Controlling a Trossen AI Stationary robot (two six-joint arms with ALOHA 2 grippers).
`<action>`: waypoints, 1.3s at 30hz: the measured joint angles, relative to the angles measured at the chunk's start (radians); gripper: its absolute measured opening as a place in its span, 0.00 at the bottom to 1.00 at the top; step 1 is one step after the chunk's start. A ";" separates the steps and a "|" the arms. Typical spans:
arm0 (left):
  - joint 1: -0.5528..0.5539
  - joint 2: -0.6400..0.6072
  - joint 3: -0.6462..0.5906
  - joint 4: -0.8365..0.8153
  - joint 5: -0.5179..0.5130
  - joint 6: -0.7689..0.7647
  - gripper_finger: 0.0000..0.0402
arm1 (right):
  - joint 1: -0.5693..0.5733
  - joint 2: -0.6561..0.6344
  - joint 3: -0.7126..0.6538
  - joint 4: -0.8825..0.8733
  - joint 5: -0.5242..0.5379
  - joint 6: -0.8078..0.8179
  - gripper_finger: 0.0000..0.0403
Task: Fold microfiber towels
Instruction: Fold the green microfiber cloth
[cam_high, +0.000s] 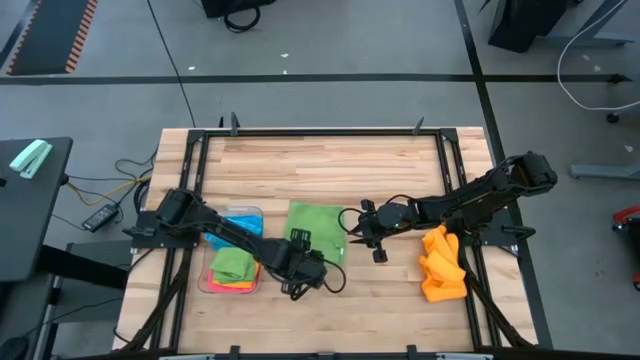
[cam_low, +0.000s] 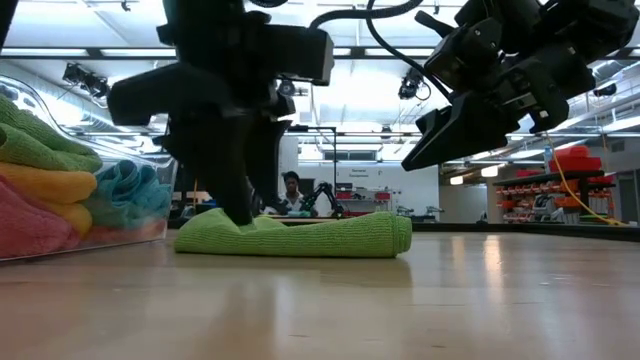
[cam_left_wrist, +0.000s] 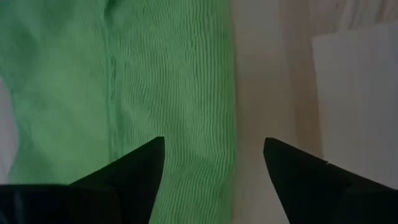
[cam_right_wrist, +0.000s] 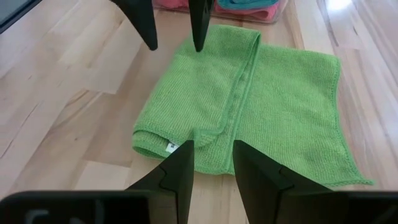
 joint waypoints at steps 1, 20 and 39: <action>0.000 0.000 -0.008 0.015 0.000 -0.001 0.71 | 0.000 0.000 0.000 0.000 0.000 0.001 0.30; -0.037 0.000 -0.083 0.088 -0.103 0.050 0.71 | 0.000 0.000 0.001 0.004 -0.004 0.007 0.30; -0.040 -0.004 -0.183 0.145 -0.199 0.067 0.47 | 0.000 0.000 0.001 0.031 -0.017 0.004 0.30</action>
